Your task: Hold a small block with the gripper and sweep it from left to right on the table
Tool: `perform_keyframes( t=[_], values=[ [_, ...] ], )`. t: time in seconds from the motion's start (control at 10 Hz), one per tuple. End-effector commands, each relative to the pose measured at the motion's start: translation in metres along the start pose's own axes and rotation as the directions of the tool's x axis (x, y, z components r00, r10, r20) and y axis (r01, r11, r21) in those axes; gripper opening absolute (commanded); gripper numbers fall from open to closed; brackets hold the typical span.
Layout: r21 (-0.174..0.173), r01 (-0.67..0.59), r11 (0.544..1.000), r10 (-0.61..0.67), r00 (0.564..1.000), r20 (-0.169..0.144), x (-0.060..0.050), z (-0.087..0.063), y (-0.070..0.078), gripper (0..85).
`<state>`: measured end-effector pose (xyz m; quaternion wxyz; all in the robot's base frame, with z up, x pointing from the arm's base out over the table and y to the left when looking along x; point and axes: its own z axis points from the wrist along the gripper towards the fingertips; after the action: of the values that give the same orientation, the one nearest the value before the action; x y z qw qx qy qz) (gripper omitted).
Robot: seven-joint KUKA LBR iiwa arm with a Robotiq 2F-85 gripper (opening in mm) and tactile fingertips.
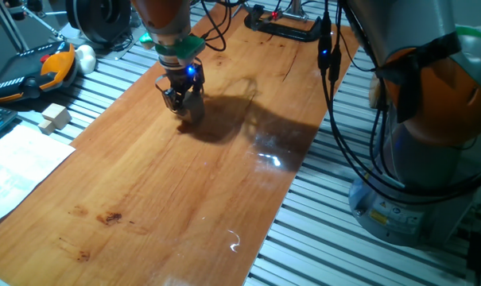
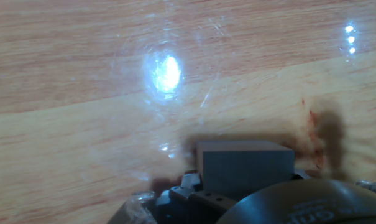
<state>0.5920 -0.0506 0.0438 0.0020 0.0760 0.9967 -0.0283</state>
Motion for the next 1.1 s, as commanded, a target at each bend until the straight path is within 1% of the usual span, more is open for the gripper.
perform_keyframes(
  t=[0.0,0.6,0.8,1.0],
  values=[
    [-0.001,-0.002,1.0,0.002,1.0,-0.002,0.001,0.001,0.002,64.0],
    [-0.004,-0.022,1.0,0.022,1.0,-0.006,0.005,0.002,0.015,64.0],
    [-0.003,-0.03,1.0,0.03,1.0,-0.001,0.007,0.004,0.019,65.3],
    [-0.003,-0.036,0.999,0.036,0.999,-0.001,0.01,0.005,0.022,64.7]
  ],
)
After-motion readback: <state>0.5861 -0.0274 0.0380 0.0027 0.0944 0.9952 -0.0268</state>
